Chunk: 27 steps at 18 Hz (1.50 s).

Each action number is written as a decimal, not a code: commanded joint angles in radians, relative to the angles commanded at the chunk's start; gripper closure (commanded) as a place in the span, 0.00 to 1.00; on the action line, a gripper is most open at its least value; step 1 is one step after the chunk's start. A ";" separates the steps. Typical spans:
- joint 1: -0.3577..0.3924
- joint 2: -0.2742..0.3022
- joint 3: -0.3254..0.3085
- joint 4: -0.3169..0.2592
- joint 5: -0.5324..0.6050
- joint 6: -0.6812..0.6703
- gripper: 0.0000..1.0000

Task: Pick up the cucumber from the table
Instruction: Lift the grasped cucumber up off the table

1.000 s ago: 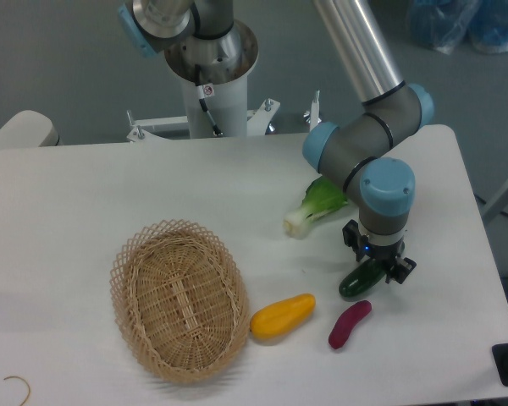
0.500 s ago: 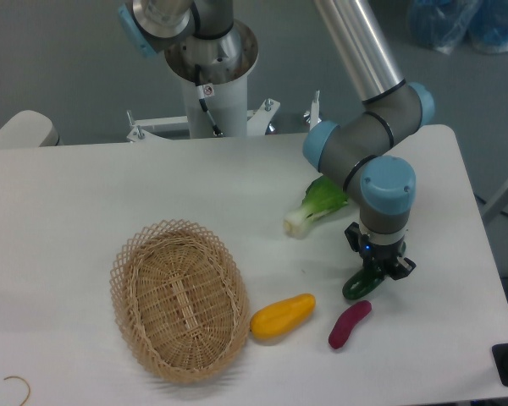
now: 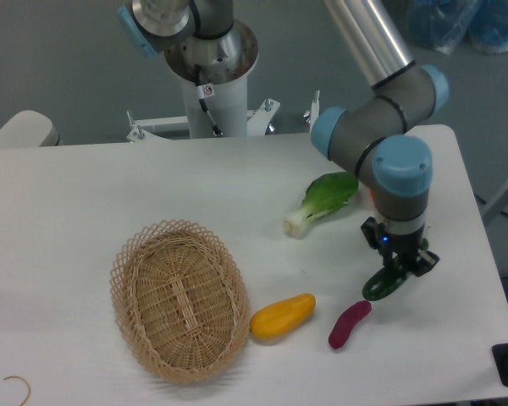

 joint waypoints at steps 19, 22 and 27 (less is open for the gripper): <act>0.058 0.180 0.078 -0.272 -0.339 -0.078 0.86; 0.054 0.180 0.078 -0.272 -0.339 -0.078 0.86; 0.047 0.177 0.078 -0.269 -0.339 -0.078 0.86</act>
